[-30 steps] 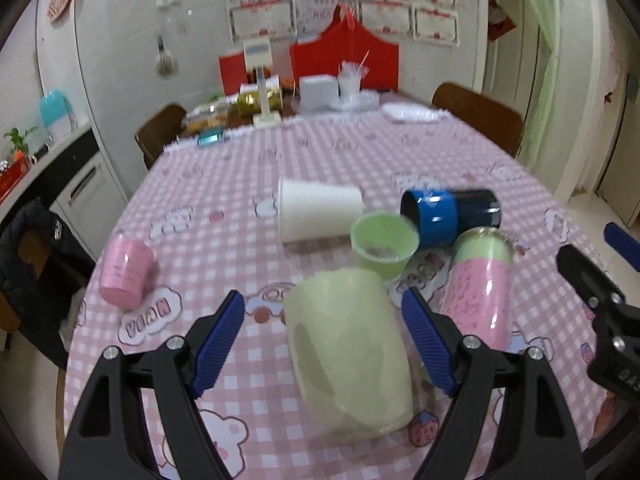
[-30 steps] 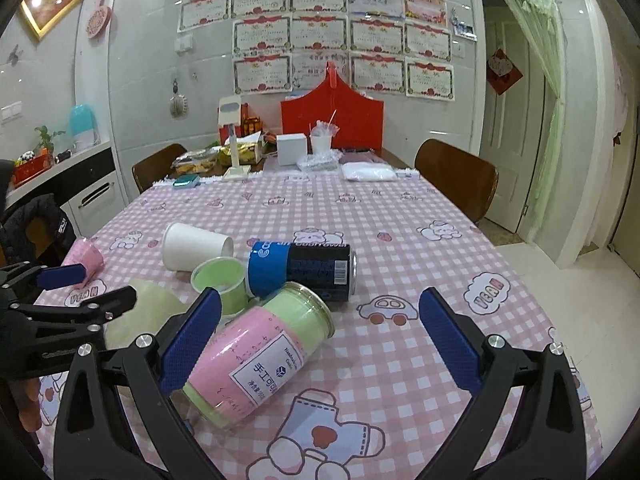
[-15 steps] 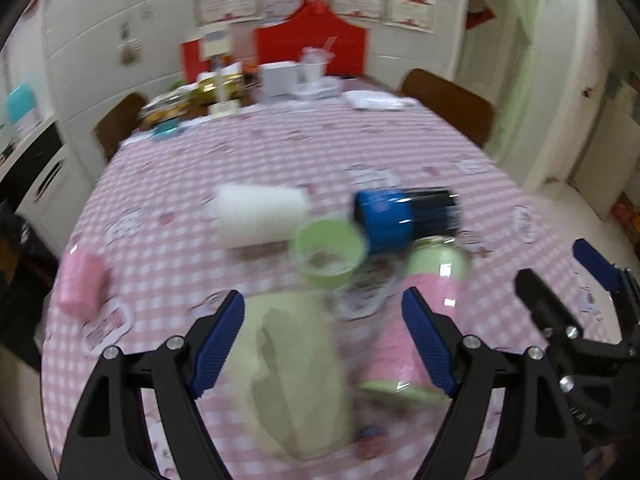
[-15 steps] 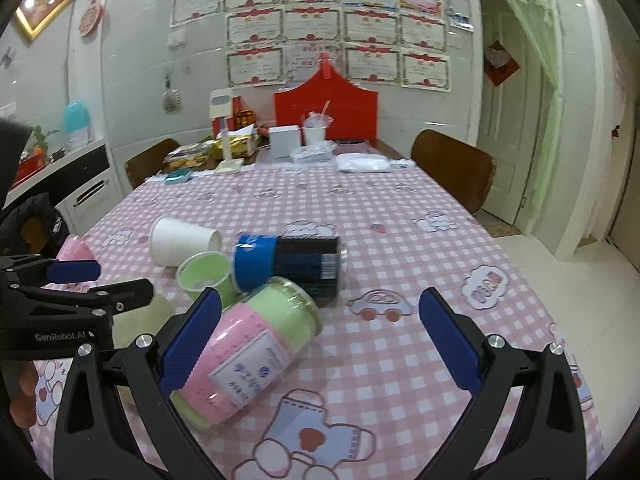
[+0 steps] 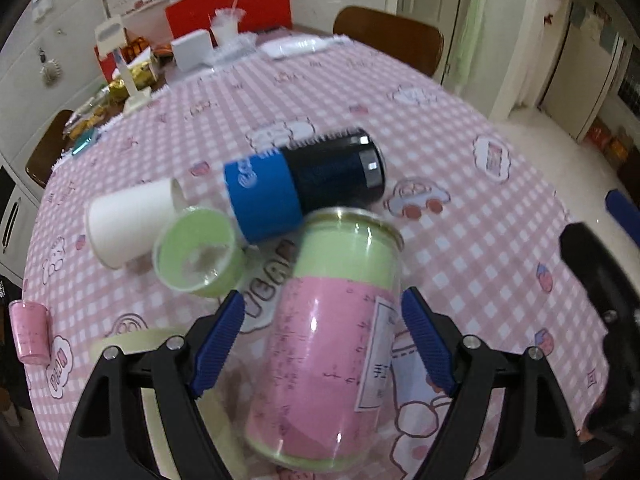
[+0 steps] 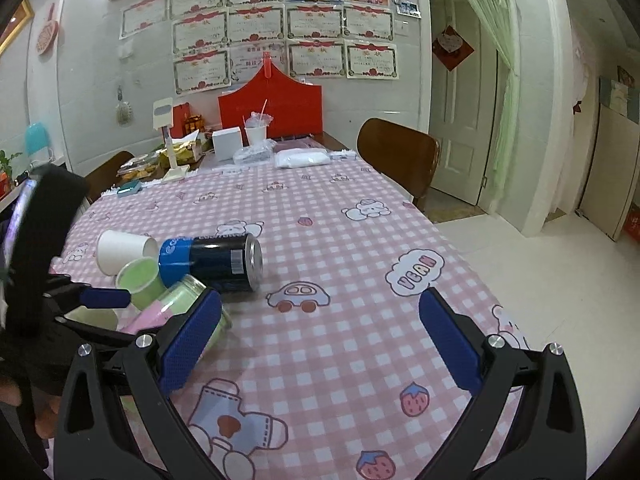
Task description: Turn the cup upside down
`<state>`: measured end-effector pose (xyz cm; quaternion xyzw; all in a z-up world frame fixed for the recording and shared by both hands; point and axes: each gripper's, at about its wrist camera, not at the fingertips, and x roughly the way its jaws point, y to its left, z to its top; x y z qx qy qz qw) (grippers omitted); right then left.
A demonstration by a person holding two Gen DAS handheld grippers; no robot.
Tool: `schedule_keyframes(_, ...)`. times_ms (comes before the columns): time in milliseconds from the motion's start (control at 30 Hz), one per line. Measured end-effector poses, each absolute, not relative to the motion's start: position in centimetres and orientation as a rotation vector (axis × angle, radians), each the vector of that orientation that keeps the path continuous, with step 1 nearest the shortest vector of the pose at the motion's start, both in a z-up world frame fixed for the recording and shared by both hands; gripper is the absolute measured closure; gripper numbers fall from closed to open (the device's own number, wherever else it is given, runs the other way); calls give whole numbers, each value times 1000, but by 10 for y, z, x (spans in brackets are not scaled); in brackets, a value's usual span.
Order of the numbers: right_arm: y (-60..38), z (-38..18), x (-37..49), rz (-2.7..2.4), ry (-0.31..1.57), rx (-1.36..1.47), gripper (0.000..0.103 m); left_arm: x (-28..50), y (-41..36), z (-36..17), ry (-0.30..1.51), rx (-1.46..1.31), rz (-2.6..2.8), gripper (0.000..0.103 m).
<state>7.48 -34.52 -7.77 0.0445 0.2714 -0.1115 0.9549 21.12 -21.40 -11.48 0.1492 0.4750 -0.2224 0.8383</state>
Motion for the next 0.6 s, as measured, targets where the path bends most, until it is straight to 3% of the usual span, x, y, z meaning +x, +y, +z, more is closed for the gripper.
schedule_keyframes(600,-335,-81,68,-176,590,102,8,190,-208,-131,1042,280,-455,31)
